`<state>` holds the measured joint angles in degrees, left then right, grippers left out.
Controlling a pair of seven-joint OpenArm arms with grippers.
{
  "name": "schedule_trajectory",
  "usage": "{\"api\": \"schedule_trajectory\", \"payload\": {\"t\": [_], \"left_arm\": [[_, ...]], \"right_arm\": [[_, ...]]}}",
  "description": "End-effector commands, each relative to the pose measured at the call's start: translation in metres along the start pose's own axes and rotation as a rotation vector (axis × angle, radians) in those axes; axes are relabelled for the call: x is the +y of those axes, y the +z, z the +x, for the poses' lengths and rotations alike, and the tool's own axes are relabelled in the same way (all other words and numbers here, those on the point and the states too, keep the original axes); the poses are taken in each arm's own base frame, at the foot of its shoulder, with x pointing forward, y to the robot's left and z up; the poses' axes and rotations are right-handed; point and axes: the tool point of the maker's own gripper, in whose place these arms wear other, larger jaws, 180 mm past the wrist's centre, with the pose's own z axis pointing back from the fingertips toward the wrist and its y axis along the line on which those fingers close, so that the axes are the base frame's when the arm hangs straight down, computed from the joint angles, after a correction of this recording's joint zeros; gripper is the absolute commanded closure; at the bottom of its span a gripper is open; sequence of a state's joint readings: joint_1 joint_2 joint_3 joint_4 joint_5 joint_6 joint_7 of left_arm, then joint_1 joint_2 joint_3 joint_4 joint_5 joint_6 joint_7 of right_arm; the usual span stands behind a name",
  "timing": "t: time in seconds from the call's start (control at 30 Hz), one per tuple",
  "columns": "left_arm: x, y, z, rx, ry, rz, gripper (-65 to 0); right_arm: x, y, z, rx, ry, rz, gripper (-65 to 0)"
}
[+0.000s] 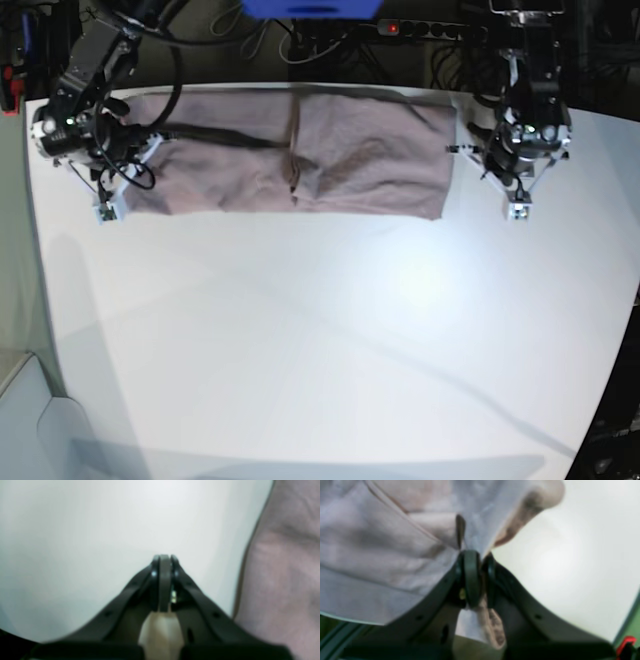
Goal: Layout the t-shirt on the table in an organized manner, then fold the t-shirt properly
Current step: 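Grasp the strip end with the right gripper and lift it, then fold the held end with the right gripper over toward the left gripper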
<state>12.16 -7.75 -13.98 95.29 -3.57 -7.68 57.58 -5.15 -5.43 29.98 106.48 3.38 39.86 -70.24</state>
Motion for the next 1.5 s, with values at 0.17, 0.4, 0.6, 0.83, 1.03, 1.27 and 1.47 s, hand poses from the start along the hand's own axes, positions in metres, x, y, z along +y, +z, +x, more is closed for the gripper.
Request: {"api": "schedule_trajectory", "payload": {"t": [0.17,0.4,0.6,0.83,1.03,1.27,1.47], "left_arm": [[-0.026,-0.001,-0.003,0.016,0.007,-0.084,-0.1],[-0.029,-0.001,-0.003,0.017,0.013,-0.091,-0.1],[-0.033,-0.001,-0.007,0.027,0.02,-0.099,-0.1],[-0.03,-0.001,-0.008,0.03,0.027,-0.092,-0.1],[-0.03,-0.001,-0.009,0.031,0.028,-0.091,-0.1],[-0.038,0.0,-0.007,0.023,0.044,-0.102,-0.1],[-0.04,0.0,-0.007,0.022,0.051,-0.109,-0.1]], "right_arm": [[0.013,0.02,0.019,-0.058,0.04,-0.009,0.0],[0.05,0.017,0.029,-0.048,0.113,0.067,0.0],[0.085,0.022,0.046,-0.082,0.163,0.195,0.0],[0.141,0.049,0.09,-0.313,0.14,0.497,0.0],[0.17,0.065,0.095,-0.373,0.148,0.64,0.0],[0.229,0.078,0.087,-0.35,0.304,0.776,0.0],[0.26,0.09,0.093,-0.369,0.409,0.842,0.0]]}}
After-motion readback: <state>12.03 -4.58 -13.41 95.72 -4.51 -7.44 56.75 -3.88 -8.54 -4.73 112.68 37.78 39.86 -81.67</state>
